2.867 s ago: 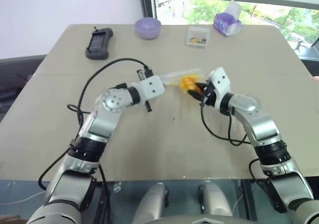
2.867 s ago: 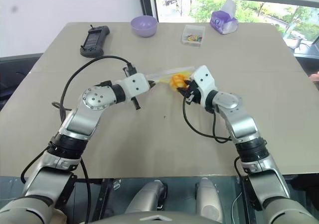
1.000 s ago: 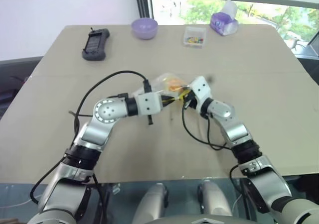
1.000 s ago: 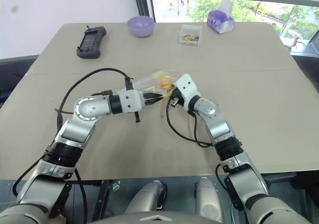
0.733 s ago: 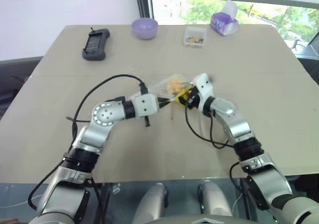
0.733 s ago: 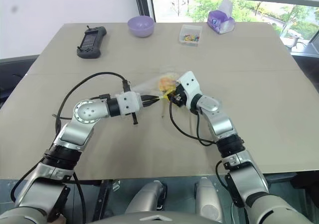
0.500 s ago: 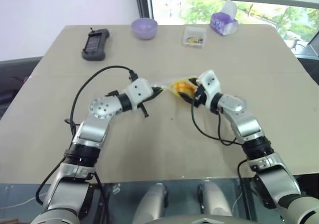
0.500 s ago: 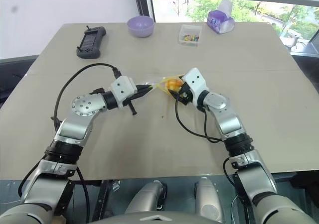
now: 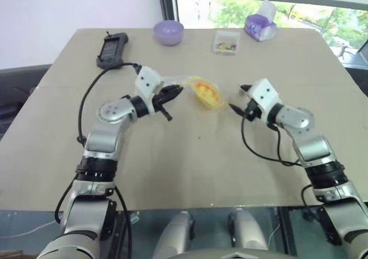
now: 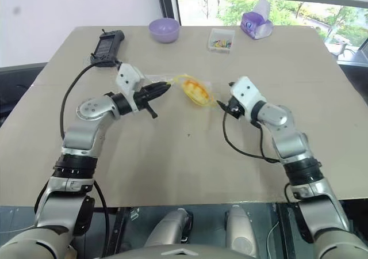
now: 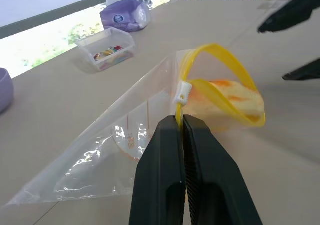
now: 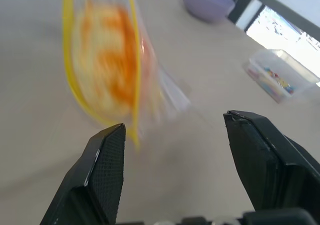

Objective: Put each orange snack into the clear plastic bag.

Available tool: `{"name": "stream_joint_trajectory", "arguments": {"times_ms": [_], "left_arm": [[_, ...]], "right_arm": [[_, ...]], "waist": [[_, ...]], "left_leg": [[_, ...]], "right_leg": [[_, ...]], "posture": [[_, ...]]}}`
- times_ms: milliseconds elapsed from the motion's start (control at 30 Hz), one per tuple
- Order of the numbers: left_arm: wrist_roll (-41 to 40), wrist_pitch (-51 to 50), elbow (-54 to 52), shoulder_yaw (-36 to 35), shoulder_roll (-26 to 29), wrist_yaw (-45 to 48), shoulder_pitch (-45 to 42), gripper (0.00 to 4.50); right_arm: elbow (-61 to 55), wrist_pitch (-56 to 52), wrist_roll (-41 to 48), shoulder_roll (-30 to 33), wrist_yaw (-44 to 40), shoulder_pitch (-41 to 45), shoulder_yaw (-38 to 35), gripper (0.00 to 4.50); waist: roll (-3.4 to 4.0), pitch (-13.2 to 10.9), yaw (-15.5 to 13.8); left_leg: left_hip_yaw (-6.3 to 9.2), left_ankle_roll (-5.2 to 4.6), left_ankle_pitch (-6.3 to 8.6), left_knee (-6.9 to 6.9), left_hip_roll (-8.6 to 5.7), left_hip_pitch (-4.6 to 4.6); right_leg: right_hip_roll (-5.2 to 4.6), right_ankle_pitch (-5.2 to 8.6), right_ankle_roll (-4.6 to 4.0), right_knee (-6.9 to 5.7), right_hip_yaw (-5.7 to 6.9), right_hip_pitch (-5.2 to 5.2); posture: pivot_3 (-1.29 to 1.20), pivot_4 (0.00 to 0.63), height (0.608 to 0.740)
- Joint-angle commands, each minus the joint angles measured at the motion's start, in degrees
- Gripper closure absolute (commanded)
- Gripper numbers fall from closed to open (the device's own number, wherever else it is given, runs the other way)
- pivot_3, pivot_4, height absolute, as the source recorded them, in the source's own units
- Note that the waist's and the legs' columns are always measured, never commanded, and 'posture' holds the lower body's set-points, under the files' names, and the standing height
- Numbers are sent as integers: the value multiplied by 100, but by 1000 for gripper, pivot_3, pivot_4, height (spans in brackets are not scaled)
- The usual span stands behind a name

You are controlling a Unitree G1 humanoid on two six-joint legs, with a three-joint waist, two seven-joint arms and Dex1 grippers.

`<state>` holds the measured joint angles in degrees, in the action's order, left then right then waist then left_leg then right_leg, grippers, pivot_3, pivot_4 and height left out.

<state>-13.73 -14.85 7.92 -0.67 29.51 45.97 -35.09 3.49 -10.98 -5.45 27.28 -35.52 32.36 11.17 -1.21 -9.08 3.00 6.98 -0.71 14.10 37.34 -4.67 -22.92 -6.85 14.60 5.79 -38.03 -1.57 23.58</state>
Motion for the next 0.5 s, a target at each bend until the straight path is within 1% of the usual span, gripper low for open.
{"name": "stream_joint_trajectory", "arguments": {"times_ms": [33,267,400,433,467,500], "left_arm": [[-151,-62,-190,-146,36,16,-156,4500],[-157,-105,-255,-121,44,-3,-153,4500],[-176,-142,-328,-115,49,-29,-132,4500],[-177,-149,-351,-115,51,-34,-116,4500],[-176,-156,-371,-116,54,-38,-100,4500],[-163,-153,-384,-117,62,-46,-76,4500]], "right_arm": [[66,362,-328,-28,29,44,304,1086],[887,438,-462,-739,276,407,536,1086],[1516,576,-557,-1022,509,657,532,1086],[1704,627,-549,-1103,638,749,467,1592],[1857,660,-535,-1163,742,827,408,1870],[1978,710,-536,-1186,798,890,381,2324]], "waist": [[0,0,22],[-1,0,29],[-1,0,27],[-1,0,27],[-1,0,28],[-1,0,29]], "left_leg": [[0,0,0,0,2,1],[0,0,0,1,1,0],[2,1,0,1,1,0],[2,1,0,1,0,0],[3,1,0,1,0,0],[3,1,0,1,0,0]], "right_leg": [[1,0,0,-1,0,0],[0,0,0,0,-1,-1],[0,0,0,2,-1,-1],[-1,0,0,2,-1,-1],[-1,0,0,2,0,-1],[0,0,0,2,0,-1]], "posture": [[0,150,740],[0,150,740],[0,150,740],[0,150,740],[0,150,740],[0,150,740]]}}
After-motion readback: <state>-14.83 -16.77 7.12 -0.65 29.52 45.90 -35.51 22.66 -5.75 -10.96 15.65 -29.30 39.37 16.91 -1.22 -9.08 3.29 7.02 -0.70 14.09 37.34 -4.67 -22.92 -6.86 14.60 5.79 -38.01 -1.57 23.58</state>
